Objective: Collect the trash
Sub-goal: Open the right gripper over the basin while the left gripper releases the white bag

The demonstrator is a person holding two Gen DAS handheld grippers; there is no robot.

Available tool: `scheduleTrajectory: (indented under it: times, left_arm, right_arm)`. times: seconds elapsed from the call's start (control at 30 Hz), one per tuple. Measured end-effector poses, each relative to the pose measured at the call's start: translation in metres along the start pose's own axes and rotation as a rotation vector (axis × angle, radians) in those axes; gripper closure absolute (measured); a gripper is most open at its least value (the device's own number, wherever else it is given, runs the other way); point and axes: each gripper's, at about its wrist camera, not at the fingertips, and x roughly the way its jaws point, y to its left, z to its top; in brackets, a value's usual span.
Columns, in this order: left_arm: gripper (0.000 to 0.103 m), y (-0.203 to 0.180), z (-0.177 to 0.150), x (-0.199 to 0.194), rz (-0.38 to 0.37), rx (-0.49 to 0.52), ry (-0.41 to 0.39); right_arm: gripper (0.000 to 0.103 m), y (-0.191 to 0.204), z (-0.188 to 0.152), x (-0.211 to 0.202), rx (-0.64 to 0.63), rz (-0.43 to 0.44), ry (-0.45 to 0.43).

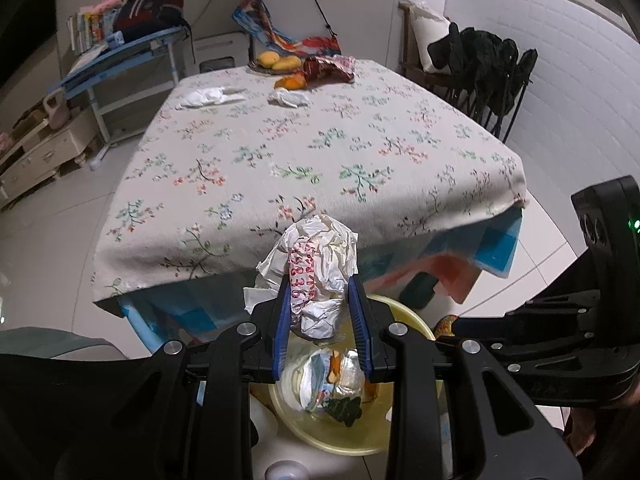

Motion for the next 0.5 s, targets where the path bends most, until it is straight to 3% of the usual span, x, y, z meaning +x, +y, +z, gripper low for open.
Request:
scheduleTrajectory:
  times: [0.2, 0.37, 0.5]
  left_arm:
    - [0.070, -0.010, -0.006, 0.011, -0.029, 0.037, 0.069]
    - [0.055, -0.012, -0.006, 0.010, -0.017, 0.047, 0.061]
    - [0.050, -0.011, -0.004, 0.006, 0.002, 0.042, 0.034]
  right_arm:
    - [0.063, 0.000, 0.000, -0.005, 0.015, -0.005, -0.021]
    - [0.056, -0.005, 0.002, -0.015, 0.044, -0.020, -0.076]
    - [0.052, -0.010, 0.004, -0.023, 0.072, -0.020, -0.131]
